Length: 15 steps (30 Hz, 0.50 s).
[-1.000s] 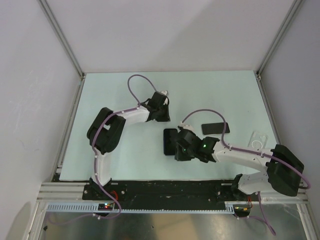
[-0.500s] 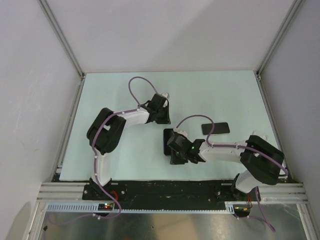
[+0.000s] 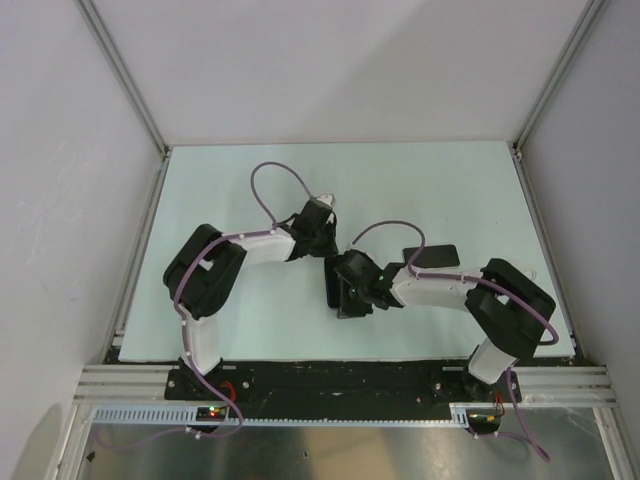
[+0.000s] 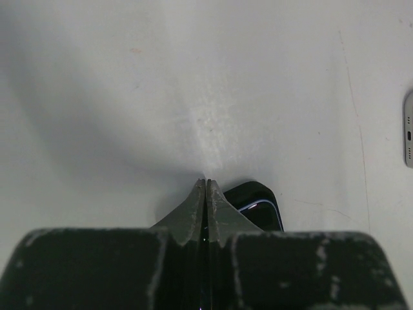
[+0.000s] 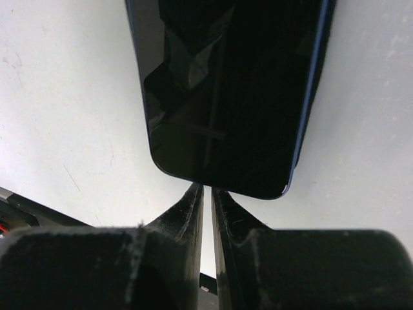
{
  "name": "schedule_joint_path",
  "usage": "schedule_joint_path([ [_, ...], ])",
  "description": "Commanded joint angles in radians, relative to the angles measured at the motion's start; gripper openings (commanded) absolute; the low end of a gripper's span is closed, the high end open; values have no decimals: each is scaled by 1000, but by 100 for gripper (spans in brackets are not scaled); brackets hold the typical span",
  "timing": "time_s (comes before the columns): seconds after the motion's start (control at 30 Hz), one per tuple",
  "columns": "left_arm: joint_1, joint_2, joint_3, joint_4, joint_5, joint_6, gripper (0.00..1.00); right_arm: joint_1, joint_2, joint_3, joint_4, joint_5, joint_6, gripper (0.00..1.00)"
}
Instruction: Put the phone into the phone case
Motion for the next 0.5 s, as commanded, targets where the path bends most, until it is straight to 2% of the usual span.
schedule_joint_path([
  [0.0,-15,-84,-88,-99,-56,-47,5,-77,40,41,-12,115,-65,15],
  [0.47,-31,-307,-396,15,-183,-242,6,-237,41,49,-48,140,-177,15],
])
